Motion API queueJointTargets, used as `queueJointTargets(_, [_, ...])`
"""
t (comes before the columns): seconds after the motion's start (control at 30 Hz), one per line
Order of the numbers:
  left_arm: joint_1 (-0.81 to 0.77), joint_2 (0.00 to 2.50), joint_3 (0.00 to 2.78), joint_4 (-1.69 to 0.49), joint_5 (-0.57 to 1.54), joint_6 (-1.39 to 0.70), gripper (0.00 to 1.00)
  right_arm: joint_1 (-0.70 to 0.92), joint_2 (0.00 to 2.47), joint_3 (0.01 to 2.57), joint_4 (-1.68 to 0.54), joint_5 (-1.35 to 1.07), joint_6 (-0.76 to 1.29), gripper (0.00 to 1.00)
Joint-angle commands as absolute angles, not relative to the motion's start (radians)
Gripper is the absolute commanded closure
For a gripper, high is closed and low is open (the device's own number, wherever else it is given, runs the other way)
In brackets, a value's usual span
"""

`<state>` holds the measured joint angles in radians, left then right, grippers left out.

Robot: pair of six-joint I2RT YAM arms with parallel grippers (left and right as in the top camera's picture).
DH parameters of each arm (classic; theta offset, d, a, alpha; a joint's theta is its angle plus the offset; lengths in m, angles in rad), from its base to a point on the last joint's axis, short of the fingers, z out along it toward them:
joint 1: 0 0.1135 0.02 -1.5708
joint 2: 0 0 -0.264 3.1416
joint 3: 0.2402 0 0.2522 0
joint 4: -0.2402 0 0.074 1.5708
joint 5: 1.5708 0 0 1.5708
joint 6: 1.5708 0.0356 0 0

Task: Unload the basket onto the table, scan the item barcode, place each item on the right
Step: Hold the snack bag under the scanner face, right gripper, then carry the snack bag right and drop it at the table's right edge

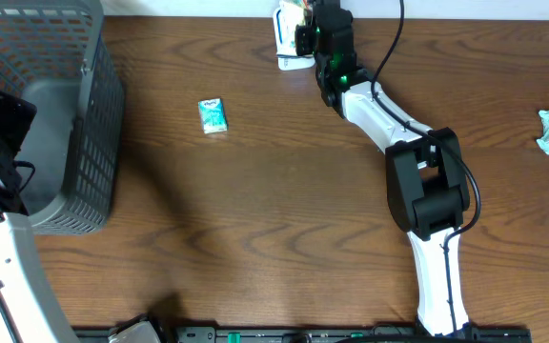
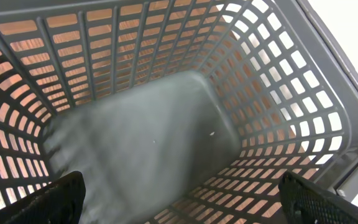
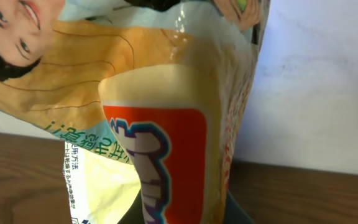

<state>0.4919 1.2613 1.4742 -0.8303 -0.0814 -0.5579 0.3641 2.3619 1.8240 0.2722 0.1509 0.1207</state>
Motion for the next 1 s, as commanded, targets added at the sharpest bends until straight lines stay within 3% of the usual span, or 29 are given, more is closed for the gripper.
queueJointTargets(0.0, [0.494,1.267,1.477,-0.83,-0.091,-0.566,0.02,0.361,2.356,1.836,0.308,0.151,0.107,0.99])
queueJointTargets(0.47, [0.494,1.267,1.477,-0.83,-0.091,-0.567,0.02,0.307,2.243,1.836,0.274,0.155,0.16,0.99])
queueJointTargets(0.8, [0.494,1.267,1.477,-0.83,-0.091,-0.566,0.02,0.048,2.07,1.836,-0.385,0.477,0.117,0.99])
queueJointTargets(0.97, [0.494,1.267,1.477,-0.83,-0.091,-0.567,0.02,-0.144,2.086,1.836,-0.596,0.466,0.096,0.99])
